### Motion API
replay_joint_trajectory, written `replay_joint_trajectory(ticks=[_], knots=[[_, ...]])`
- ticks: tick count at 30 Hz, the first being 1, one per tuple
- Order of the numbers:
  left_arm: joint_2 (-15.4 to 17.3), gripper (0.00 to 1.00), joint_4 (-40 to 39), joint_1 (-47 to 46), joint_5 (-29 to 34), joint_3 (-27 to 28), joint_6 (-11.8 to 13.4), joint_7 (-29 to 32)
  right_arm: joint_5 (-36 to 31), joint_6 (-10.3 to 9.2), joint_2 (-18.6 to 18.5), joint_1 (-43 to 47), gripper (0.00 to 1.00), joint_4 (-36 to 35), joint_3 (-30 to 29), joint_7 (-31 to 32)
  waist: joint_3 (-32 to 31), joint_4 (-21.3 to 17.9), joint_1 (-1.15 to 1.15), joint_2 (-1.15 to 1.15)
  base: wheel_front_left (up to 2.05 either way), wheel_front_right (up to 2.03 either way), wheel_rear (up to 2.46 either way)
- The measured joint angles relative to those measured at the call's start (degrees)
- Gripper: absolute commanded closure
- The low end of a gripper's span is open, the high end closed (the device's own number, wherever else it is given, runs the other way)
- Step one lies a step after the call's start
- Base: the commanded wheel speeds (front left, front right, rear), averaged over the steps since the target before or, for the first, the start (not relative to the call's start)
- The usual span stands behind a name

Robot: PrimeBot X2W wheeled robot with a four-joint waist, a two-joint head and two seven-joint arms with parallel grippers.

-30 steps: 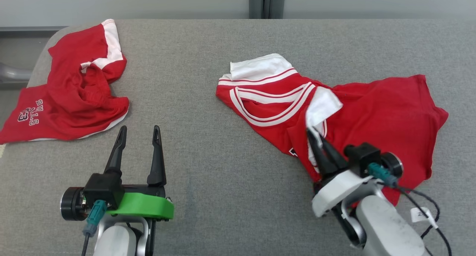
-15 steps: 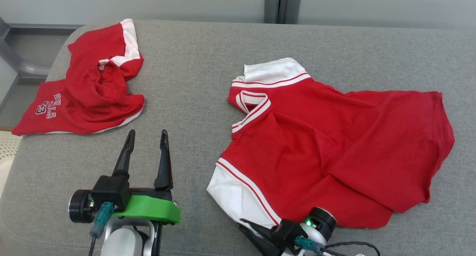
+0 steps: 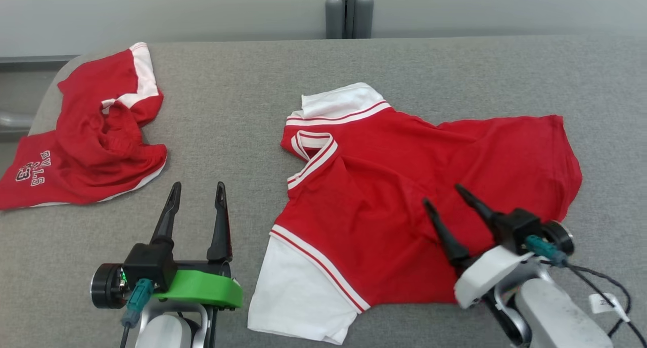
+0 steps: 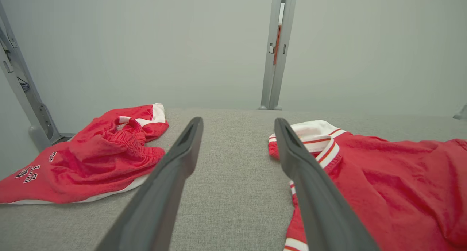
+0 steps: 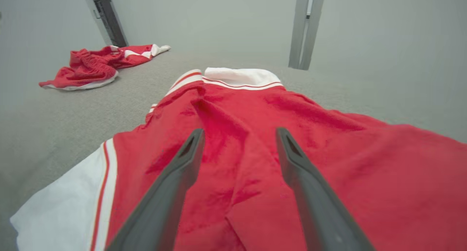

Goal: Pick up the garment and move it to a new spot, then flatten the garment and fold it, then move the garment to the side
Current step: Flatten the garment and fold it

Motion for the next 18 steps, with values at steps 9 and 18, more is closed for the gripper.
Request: replay_joint_trajectory(ticks=[9, 18], knots=[[-0.01, 0.00, 0.08, -0.02, 0.63, 0.40, -0.52, 0.00, -3.58, -0.01, -1.67, 7.44, 0.00, -1.26, -17.42, 0.00, -0.41, -3.09, 0.00, 0.00, 0.00, 0.00, 0.00], [-0.01, 0.00, 0.02, -0.05, 0.90, 0.62, -0.96, 0.00, -3.52, -0.01, 0.23, 11.16, 0.00, 1.04, -23.86, 0.00, 0.44, -3.61, 0.00, 0.00, 0.00, 0.00, 0.00]])
